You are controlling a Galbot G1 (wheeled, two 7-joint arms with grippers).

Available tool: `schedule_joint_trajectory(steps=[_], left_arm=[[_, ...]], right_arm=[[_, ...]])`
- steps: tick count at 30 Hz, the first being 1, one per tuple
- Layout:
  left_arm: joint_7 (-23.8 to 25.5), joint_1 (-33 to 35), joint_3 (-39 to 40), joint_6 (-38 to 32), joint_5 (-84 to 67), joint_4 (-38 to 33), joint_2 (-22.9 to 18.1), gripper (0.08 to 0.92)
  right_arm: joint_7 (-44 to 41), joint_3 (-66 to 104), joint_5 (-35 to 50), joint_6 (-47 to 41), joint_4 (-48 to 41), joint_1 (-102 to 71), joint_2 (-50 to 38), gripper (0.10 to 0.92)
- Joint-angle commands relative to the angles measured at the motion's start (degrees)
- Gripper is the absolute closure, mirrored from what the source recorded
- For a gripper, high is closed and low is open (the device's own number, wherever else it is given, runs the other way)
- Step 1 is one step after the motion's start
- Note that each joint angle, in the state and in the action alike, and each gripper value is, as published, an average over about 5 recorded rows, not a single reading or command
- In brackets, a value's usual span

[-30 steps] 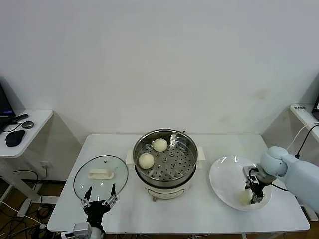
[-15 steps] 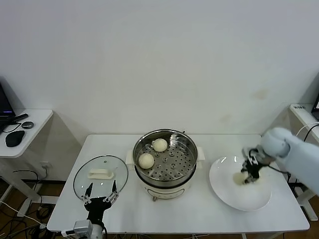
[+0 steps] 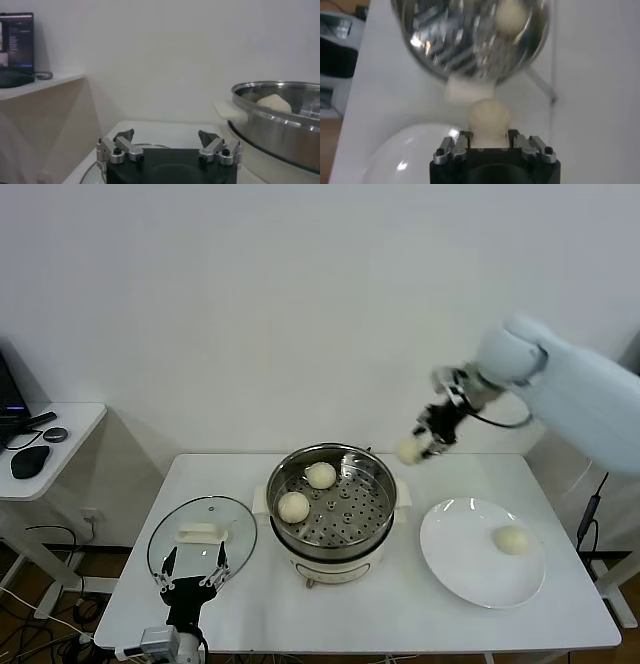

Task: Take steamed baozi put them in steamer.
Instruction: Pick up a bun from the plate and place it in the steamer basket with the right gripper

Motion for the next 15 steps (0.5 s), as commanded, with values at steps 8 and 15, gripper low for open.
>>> schedule_joint_trajectory(steps=[8,15], left_arm=[[-0.44,0.53,0.19,-0.45,0.27,-1.83,-0.3,0.177],[-0.66,1.05,0.29,-0.78,0.23,-2.44,-0.74,0.177]], right_arm=[[8.68,-15.46,-0.67,39.99,2.09,6.65,14.73,0.575],[11.21,-18.47,-14.75,48.52,3.84,3.05,16.2,0.575]])
